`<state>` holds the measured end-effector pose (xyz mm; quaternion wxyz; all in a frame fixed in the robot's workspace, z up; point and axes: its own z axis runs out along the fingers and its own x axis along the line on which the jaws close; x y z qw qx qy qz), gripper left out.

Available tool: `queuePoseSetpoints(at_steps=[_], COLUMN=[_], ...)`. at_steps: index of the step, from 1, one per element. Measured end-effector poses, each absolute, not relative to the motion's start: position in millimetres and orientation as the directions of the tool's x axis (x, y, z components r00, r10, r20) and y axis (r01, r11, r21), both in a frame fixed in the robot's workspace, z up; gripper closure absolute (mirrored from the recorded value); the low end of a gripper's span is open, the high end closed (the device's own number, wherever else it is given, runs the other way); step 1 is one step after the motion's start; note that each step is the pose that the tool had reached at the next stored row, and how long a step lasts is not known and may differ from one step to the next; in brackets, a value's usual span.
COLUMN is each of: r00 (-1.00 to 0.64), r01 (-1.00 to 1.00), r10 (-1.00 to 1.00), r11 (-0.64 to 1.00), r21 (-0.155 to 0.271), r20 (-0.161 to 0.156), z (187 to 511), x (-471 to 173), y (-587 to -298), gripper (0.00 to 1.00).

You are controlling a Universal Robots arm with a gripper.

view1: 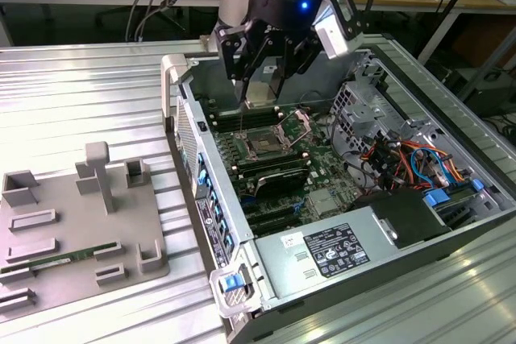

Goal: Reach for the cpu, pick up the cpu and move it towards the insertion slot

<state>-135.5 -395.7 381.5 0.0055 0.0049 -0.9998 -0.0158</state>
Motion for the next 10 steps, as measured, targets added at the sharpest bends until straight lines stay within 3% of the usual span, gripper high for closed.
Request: queuePoseSetpoints(at_steps=[10], r00=[-1.000], r01=[-0.010], r10=[-0.010], r11=[0.999], r21=[0.032], r20=[0.011], z=[381.5], x=[-126.4], y=[-393.8], gripper=[0.45])
